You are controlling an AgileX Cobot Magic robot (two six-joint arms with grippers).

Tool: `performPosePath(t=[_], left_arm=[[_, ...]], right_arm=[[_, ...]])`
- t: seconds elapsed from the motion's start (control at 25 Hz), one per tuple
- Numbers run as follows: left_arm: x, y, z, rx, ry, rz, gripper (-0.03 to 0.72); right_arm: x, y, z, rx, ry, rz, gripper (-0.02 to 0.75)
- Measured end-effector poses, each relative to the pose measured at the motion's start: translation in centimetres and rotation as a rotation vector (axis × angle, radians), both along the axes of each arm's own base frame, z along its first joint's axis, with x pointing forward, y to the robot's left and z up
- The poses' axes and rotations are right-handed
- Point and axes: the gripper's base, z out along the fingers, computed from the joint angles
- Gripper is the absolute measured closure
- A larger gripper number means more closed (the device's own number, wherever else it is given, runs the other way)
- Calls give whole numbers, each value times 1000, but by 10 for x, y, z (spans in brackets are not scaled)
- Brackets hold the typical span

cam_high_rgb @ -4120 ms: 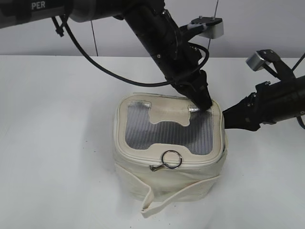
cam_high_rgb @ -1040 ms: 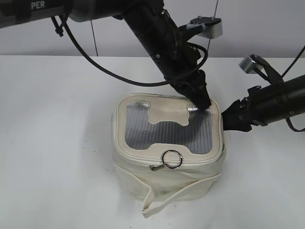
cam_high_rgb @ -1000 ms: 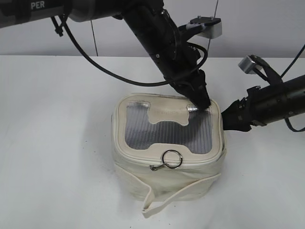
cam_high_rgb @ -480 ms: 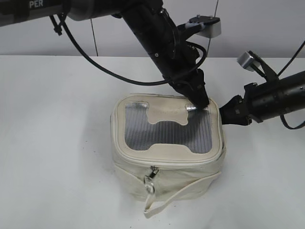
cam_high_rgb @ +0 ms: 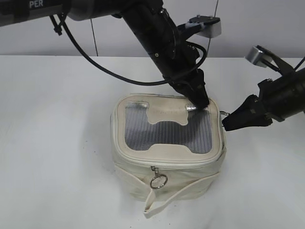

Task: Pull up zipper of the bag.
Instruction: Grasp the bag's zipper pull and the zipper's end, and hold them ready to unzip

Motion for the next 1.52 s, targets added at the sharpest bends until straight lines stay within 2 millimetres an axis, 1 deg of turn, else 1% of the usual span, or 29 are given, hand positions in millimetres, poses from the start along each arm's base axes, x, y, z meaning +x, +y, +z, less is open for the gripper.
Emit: performPosePath(t=[0.24,0.64,0.96,1.08,1.16,1.28,1.4,1.52], left_arm=[[0,0,1,-1,0,-1,608],[-1,0,1,5,19,17,610],[-5,-2,1,15,29,18,610],[-5,-2,1,16,33,25,610],[-5,-2,1,18,38,32,610],[-5,-2,1,21,45,42,610],[-5,-2,1,27,59,61,612],[-5,-2,1,30,65,74,612]], right_arm=[[-11,-1,16,-7,35,21,733],[-31,-2,29,-23,151,68,733],[-60,-1,36,-34,194,46,733],[-77,11,37,-77,221,96,733],[-88,23,36,-124,244,148,733],[-100,41,36,-161,231,187,733],[-108,59,39,-156,193,231,733],[-116,82,41,-121,148,264,733]])
